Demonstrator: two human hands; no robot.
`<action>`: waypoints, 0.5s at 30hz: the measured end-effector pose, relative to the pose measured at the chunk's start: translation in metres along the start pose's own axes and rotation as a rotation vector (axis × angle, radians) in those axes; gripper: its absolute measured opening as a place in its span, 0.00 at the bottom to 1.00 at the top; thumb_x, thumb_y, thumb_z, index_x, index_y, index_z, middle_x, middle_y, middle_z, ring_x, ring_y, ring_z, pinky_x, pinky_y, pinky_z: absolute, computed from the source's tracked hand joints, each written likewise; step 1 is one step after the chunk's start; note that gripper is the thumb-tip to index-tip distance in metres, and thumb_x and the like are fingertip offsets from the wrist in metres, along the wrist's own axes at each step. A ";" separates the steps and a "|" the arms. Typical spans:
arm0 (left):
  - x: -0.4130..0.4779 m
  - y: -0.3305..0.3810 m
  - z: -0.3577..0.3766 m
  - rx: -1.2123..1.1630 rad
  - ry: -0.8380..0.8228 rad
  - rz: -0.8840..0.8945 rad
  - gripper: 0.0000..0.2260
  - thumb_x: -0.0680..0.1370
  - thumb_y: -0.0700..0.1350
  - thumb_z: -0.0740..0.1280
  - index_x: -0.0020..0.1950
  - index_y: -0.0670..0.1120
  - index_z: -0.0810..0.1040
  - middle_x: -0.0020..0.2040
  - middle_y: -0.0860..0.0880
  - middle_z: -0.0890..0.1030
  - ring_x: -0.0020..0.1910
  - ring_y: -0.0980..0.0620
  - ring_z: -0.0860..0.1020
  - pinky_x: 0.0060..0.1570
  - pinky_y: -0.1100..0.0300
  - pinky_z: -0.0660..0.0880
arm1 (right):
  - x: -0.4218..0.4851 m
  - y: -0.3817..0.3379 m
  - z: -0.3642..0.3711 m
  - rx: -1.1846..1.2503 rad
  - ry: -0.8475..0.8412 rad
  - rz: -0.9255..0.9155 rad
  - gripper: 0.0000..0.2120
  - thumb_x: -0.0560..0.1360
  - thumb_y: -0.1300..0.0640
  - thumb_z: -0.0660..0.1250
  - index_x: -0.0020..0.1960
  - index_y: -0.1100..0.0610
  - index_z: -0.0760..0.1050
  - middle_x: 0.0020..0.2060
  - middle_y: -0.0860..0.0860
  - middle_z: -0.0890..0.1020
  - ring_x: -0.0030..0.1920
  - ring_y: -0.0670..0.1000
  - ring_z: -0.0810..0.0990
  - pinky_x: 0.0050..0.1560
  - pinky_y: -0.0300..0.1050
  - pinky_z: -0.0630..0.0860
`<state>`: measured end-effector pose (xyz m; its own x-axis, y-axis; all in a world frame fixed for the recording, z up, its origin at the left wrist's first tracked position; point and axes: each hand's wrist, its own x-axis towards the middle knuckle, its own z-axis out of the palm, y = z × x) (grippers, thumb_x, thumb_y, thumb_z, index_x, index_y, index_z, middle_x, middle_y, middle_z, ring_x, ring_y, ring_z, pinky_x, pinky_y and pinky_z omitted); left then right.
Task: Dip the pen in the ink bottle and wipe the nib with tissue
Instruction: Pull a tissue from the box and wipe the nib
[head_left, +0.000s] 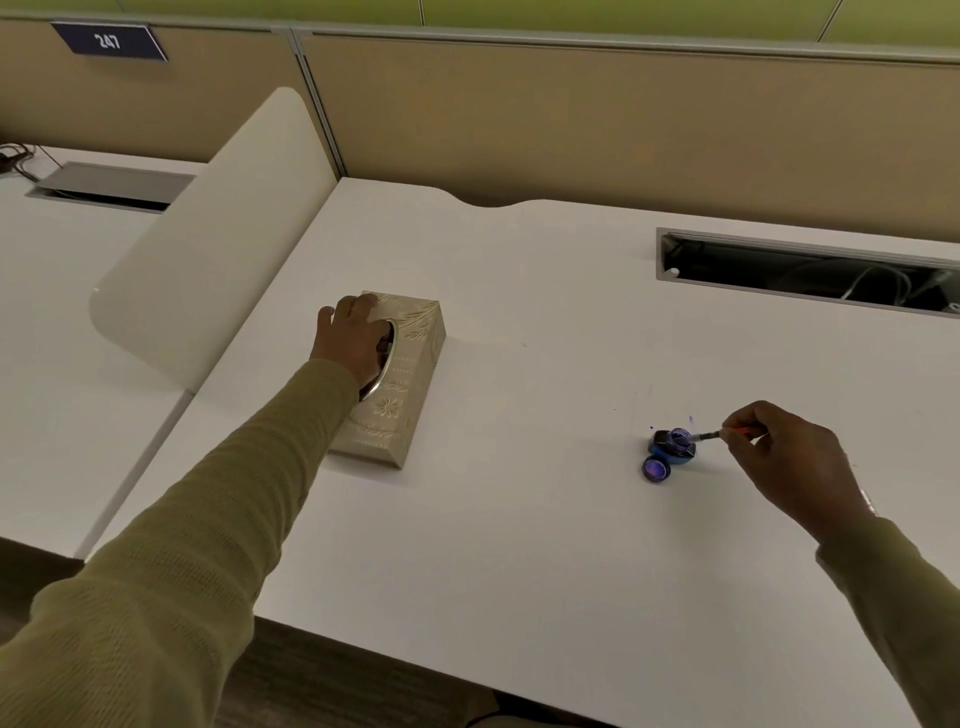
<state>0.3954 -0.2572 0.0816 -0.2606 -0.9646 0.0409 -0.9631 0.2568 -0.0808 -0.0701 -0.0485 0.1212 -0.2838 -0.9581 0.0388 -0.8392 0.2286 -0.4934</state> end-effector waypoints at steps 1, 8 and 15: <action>0.000 0.000 -0.001 -0.018 0.010 0.003 0.10 0.73 0.42 0.69 0.53 0.44 0.82 0.73 0.44 0.68 0.71 0.40 0.64 0.68 0.43 0.60 | 0.000 0.000 0.000 0.001 0.002 -0.002 0.03 0.75 0.60 0.71 0.44 0.53 0.79 0.39 0.50 0.84 0.34 0.47 0.79 0.39 0.44 0.70; 0.002 -0.011 -0.011 -0.363 -0.032 -0.090 0.05 0.70 0.42 0.72 0.38 0.49 0.77 0.68 0.49 0.73 0.67 0.43 0.68 0.63 0.48 0.62 | 0.002 0.002 0.000 -0.002 -0.001 -0.027 0.04 0.74 0.60 0.72 0.44 0.53 0.79 0.38 0.49 0.83 0.33 0.48 0.79 0.38 0.43 0.71; -0.007 -0.014 -0.014 -0.500 0.038 -0.125 0.04 0.68 0.43 0.67 0.40 0.43 0.77 0.59 0.47 0.78 0.58 0.42 0.74 0.53 0.51 0.65 | 0.005 0.006 0.001 -0.008 0.003 -0.039 0.04 0.74 0.60 0.71 0.43 0.53 0.79 0.38 0.48 0.83 0.34 0.50 0.80 0.39 0.44 0.72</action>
<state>0.4095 -0.2531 0.0959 -0.1353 -0.9892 0.0567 -0.8992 0.1466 0.4124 -0.0757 -0.0519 0.1179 -0.2522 -0.9658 0.0603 -0.8534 0.1926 -0.4844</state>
